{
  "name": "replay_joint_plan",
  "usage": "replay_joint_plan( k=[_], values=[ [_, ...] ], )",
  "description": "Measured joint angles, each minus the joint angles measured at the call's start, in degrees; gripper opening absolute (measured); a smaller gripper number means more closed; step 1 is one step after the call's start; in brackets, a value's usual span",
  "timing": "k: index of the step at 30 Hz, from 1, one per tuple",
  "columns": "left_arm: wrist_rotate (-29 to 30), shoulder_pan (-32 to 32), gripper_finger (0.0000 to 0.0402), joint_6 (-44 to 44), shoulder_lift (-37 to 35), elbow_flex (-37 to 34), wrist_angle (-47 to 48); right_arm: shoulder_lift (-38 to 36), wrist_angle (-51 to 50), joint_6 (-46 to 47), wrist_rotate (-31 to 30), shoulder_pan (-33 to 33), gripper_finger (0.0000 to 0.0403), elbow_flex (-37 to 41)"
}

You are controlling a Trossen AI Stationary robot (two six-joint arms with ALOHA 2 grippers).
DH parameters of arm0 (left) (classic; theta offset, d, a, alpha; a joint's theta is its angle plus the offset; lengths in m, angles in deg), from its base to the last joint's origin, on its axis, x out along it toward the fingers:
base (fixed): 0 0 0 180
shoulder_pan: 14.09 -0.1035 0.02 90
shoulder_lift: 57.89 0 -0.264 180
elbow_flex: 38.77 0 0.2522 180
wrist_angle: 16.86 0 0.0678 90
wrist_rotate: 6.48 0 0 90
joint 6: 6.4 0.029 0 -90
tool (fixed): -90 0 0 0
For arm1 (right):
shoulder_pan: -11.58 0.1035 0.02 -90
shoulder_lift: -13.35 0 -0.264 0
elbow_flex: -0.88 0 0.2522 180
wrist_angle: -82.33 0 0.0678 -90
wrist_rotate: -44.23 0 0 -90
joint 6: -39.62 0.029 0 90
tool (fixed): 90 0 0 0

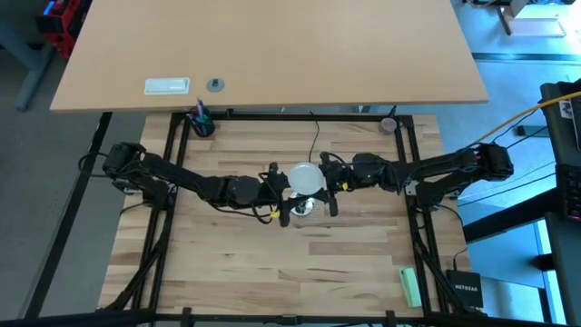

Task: Screw lightbulb
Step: Insert the lightbulb into the lamp

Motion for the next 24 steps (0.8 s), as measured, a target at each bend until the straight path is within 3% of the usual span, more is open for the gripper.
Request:
replay_joint_plan(
  k=[6,13,24],
  values=[
    [0.37,-0.01,0.0129,-0.09,-0.07,0.04,0.71,0.02,-0.24,0.19,0.25,-0.02,0.0174,0.00],
    [-0.14,-0.46,0.0127,0.78,-0.15,0.11,1.33,-1.24,-2.49,0.90,0.20,-0.07,0.0189,0.00],
    [-0.90,-1.16,0.0127,-0.29,0.16,-6.72,-7.70,-17.53,-32.74,0.85,-0.72,0.00,0.0216,0.13]
  ],
)
